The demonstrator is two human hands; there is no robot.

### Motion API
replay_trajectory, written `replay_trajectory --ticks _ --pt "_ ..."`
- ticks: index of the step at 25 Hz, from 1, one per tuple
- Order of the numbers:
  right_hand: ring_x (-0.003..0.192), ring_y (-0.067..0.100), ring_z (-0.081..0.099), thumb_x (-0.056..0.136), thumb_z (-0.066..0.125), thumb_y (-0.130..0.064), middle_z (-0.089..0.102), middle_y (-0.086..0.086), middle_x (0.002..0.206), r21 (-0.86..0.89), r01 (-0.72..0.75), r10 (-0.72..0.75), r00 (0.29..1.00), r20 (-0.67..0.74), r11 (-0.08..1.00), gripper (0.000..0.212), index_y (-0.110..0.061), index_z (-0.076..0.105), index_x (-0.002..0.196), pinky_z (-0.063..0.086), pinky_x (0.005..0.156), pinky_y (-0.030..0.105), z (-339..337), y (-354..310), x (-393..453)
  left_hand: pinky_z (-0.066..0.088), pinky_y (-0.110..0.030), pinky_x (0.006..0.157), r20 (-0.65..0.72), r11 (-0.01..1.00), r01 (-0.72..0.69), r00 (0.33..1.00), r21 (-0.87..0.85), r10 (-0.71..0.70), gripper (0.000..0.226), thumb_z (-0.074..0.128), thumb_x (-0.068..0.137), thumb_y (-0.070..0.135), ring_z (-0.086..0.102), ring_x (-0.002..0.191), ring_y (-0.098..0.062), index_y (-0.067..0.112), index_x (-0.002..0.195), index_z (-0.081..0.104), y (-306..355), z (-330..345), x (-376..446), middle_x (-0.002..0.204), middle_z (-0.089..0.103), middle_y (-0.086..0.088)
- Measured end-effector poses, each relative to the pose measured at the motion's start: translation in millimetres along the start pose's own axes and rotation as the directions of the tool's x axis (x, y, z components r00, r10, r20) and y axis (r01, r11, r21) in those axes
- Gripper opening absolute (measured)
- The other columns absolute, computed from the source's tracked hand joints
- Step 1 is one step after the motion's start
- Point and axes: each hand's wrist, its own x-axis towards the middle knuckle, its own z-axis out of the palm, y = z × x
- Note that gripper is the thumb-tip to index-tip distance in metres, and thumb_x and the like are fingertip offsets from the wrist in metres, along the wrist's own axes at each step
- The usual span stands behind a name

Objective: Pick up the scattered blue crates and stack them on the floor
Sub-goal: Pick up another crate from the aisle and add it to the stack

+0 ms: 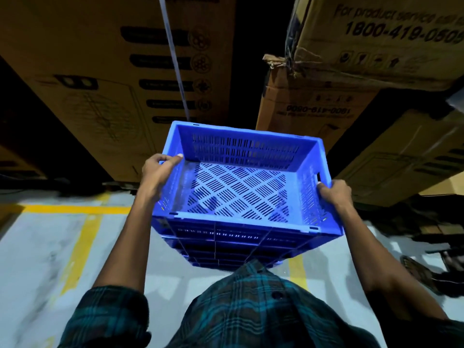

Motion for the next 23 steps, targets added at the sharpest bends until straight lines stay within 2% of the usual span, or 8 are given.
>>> replay_trajectory --ticks 2,4,6,8,11,14,16,23 --pt "0.105 0.045 0.062 0.091 0.062 -0.034 0.066 0.032 0.11 -0.028 0.011 -0.012 1.0 -0.009 1.0 0.043 0.006 0.067 0.107 0.049 0.084 0.041 -3 -1 3 0.042 -0.03 0.065 0.066 0.995 -0.017 0.998 0.094 0.01 0.043 0.078 0.063 0.061 0.051 0.07 -0.019 0.022 0.077 0.067 3 5 -6 0.076 0.056 0.003" --pt "0.101 0.045 0.063 0.09 0.063 -0.035 0.067 0.032 0.105 -0.032 0.029 -0.03 1.0 -0.003 0.999 0.042 0.005 0.069 0.102 0.049 0.079 0.04 -5 3 6 0.045 -0.035 0.083 0.132 0.965 -0.021 0.991 0.26 -0.014 0.049 0.075 0.068 0.063 0.05 0.091 -0.021 0.02 0.091 0.068 -3 8 -16 0.099 0.051 0.0" --pt "0.098 0.045 0.064 0.09 0.062 -0.037 0.068 0.031 0.103 -0.029 0.048 -0.048 0.999 0.008 0.998 0.042 0.003 0.07 0.1 0.048 0.077 0.039 -6 6 5 0.035 -0.043 0.1 0.141 0.911 -0.012 0.989 0.411 -0.051 0.051 0.073 0.071 0.065 0.041 0.12 -0.03 0.022 0.098 0.066 -9 8 -27 0.125 0.042 -0.005" --pt "0.099 0.045 0.063 0.091 0.061 -0.038 0.067 0.031 0.103 -0.035 0.051 -0.051 0.999 0.003 0.998 0.042 0.002 0.07 0.101 0.048 0.079 0.039 -3 6 4 0.031 -0.046 0.105 0.134 0.889 -0.006 0.989 0.458 -0.063 0.053 0.071 0.066 0.072 0.033 0.131 -0.036 0.028 0.095 0.065 -16 3 -27 0.138 0.034 -0.008" --pt "0.1 0.045 0.063 0.092 0.06 -0.04 0.067 0.031 0.105 -0.055 0.04 -0.041 0.999 -0.025 0.998 0.043 0.0 0.069 0.103 0.048 0.08 0.039 2 11 -1 0.035 -0.047 0.106 0.134 0.886 -0.025 0.99 0.464 -0.043 0.058 0.067 0.058 0.081 0.039 0.125 -0.037 0.034 0.093 0.063 -19 5 -23 0.134 0.036 -0.01" --pt "0.098 0.046 0.063 0.093 0.059 -0.038 0.067 0.032 0.104 -0.081 0.061 -0.064 0.997 -0.034 0.995 0.041 0.002 0.068 0.102 0.049 0.079 0.04 0 10 -4 0.028 -0.047 0.102 0.022 0.691 -0.129 0.987 0.711 0.161 0.052 0.063 0.074 0.07 0.041 0.12 -0.039 0.027 0.102 0.061 -27 20 -30 0.13 0.04 -0.016" --pt "0.098 0.046 0.063 0.093 0.058 -0.037 0.067 0.031 0.104 -0.087 0.075 -0.078 0.996 -0.041 0.993 0.04 0.001 0.067 0.102 0.049 0.078 0.04 0 10 -9 0.028 -0.048 0.099 -0.001 0.614 -0.18 0.959 0.768 0.283 0.05 0.061 0.075 0.067 0.043 0.117 -0.04 0.024 0.099 0.062 -31 28 -34 0.133 0.04 -0.02" --pt "0.094 0.046 0.063 0.091 0.057 -0.038 0.067 0.027 0.1 -0.107 0.095 -0.105 0.99 -0.098 0.99 0.035 -0.005 0.064 0.101 0.048 0.075 0.039 -1 15 -28 0.028 -0.049 0.098 0.022 0.665 -0.26 0.939 0.7 0.344 0.043 0.058 0.079 0.066 0.046 0.115 -0.04 0.027 0.095 0.063 -29 27 -25 0.125 0.044 -0.014"
